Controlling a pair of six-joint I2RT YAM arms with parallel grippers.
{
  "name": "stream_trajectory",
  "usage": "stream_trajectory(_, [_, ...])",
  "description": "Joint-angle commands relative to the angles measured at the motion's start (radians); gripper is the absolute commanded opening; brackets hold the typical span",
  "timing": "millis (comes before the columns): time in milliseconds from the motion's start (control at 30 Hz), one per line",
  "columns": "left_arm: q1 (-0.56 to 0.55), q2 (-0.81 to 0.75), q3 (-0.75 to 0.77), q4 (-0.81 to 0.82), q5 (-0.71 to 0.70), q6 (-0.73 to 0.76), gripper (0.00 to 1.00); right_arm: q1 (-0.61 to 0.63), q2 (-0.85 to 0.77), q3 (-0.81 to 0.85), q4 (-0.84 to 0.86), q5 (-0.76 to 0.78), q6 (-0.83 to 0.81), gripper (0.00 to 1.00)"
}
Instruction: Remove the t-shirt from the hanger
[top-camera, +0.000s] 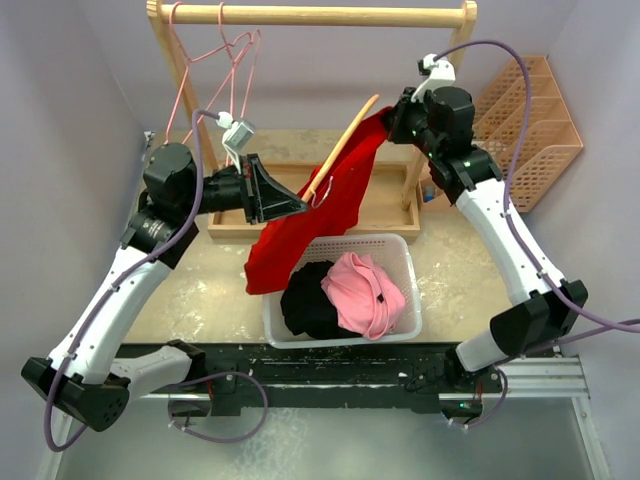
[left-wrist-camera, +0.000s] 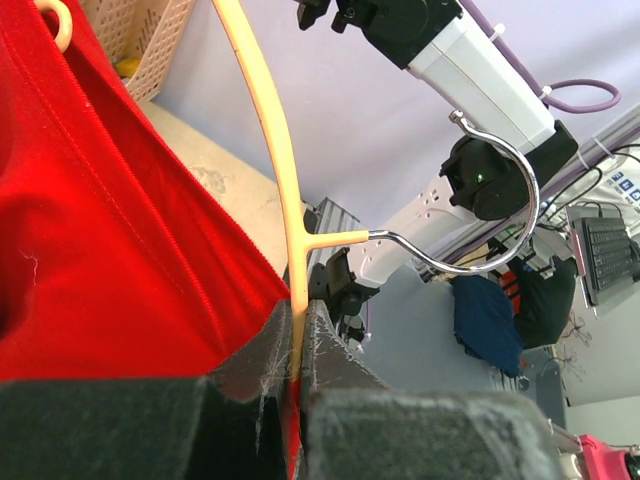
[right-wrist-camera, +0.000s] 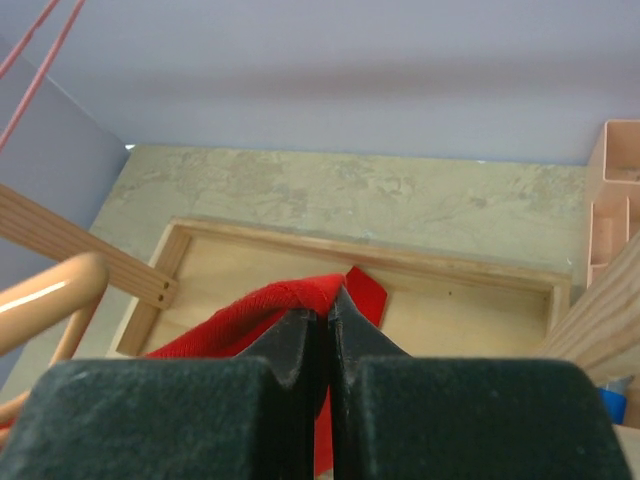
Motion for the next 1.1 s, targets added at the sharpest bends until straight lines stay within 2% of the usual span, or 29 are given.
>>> stream_trajectory(0, [-0.007, -0.066, -0.011, 0.122, 0.133, -0.089, 0.0, -0.073, -0.084, -0.084, 0.135, 0.005, -0.028, 0.0])
stream_trajectory(133, [-0.007, -0.031, -0.026, 0.237, 0.04, -0.141, 0.0, 0.013, -0.191, -0.158, 0.175, -0.072, -0.054, 0.0])
stream_trajectory(233, [-0.01, 0.014, -0.052, 0.44, -0.015, -0.245, 0.0, 0.124, -0.235, -0.153, 0.134, -0.054, -0.11, 0.0])
stream_trajectory(333, [-0.019, 0.055, -0.05, 0.558, -0.078, -0.294, 0.0, 0.174, -0.27, -0.169, 0.119, -0.102, -0.109, 0.0])
stream_trajectory(700, [-0.064, 0.1, -0.006, 0.619, -0.321, -0.287, 0.0, 0.283, -0.332, -0.282, 0.105, -0.121, -0.117, 0.0])
stream_trajectory(833, [-0.063, 0.101, -0.008, 0.661, -0.432, -0.36, 0.0, 0.293, -0.344, -0.354, 0.104, -0.093, -0.106, 0.0])
stream_trajectory(1067, [-0.061, 0.199, 0.092, 0.698, -0.451, -0.513, 0.0, 0.3, -0.402, -0.462, 0.103, -0.029, -0.077, 0.0])
